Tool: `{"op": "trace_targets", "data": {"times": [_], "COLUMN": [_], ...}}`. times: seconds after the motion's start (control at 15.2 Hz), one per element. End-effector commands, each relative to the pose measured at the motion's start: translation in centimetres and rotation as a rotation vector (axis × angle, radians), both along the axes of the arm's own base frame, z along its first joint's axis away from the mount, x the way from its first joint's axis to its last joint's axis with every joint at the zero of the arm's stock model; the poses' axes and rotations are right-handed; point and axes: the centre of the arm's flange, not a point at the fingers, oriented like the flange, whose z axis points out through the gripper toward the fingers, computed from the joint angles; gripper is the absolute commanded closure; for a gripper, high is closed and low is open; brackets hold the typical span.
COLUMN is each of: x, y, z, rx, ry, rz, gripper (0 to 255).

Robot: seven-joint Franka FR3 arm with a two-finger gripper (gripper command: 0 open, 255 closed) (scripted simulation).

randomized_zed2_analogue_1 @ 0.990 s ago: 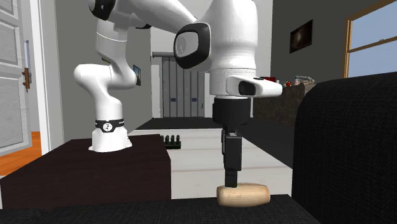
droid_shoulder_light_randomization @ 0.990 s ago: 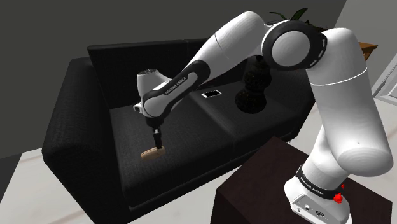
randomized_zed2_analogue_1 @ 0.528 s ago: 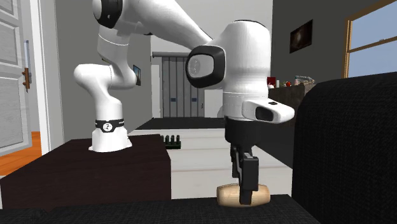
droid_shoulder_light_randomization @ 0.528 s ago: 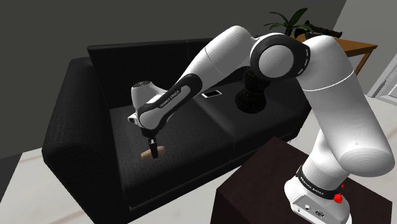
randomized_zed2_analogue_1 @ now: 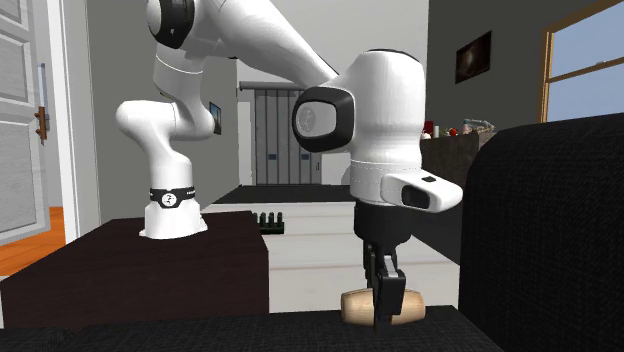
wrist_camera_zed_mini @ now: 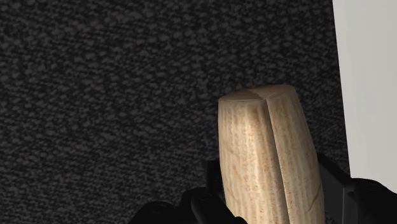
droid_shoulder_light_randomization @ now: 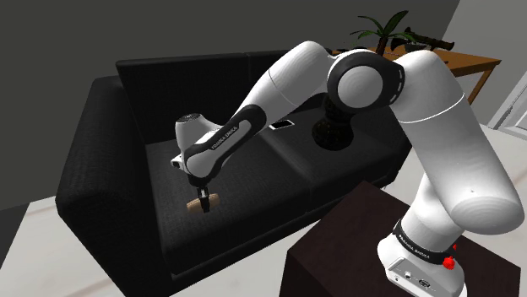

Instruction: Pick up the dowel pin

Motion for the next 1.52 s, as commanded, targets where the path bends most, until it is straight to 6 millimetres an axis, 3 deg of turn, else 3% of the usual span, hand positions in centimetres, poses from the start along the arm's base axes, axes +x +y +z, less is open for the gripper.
{"op": "trace_targets", "data": {"times": [0.0,0.4,1.45], "x": [0.0,0.0,0.0], "y": [0.0,0.0,0.0], "z": [0.0,-0.1,7.9], "rx": [0.000,0.000,0.000], "ry": [0.000,0.000,0.000], "rz": [0.000,0.000,0.000], "gripper": [255,255,255]}}
